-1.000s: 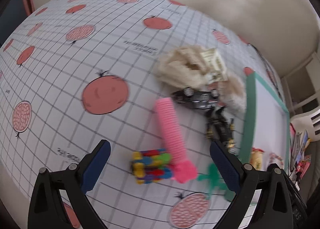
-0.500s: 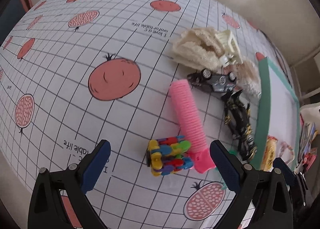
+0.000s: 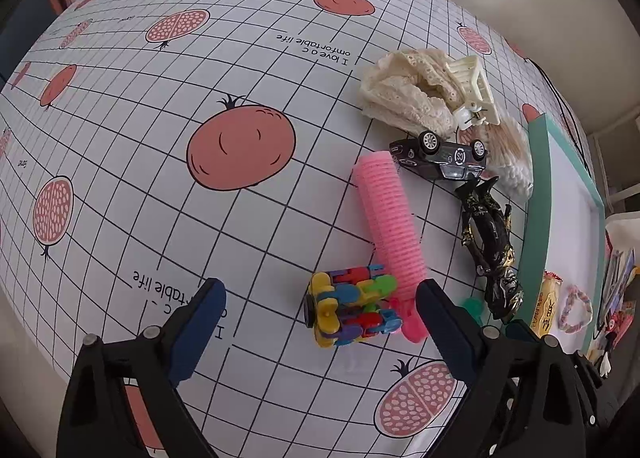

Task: Organize objects
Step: 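Move both tools back toward the block toy and green stick figure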

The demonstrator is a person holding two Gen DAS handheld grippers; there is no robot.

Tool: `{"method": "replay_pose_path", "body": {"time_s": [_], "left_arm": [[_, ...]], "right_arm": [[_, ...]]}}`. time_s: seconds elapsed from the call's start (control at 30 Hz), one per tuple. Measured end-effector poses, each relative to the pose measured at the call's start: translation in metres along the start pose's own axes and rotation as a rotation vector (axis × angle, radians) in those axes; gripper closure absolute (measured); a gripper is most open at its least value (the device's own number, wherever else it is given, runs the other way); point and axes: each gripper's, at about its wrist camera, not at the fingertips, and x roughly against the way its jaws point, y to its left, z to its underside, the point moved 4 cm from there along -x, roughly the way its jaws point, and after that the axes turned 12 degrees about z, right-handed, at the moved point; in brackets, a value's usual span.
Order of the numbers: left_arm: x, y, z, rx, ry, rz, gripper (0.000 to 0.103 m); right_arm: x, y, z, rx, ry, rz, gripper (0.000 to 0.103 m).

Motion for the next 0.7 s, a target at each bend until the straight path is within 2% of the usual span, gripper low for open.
{"method": "replay_pose_path", "body": {"time_s": [0.23,0.53,0.6,0.7], "left_arm": [[0.001,0.001,0.002,0.006,0.001,0.016,0.011],[0.002,-0.005,0.006,-0.014,0.001,0.032,0.019],[0.002,-0.007,0.004,-0.016,0.0,0.05,0.027],[0.003,-0.01,0.006,-0.028,-0.002,0.059,0.031]], "right_arm": [[-0.002,0.004,-0.002,0.018,0.007,-0.007,0.072],[-0.005,0.013,0.0,0.043,0.026,0.016,0.091],[-0.006,0.011,0.0,0.033,0.029,0.011,0.095],[-0.007,0.009,0.0,0.021,0.037,0.004,0.095]]}}
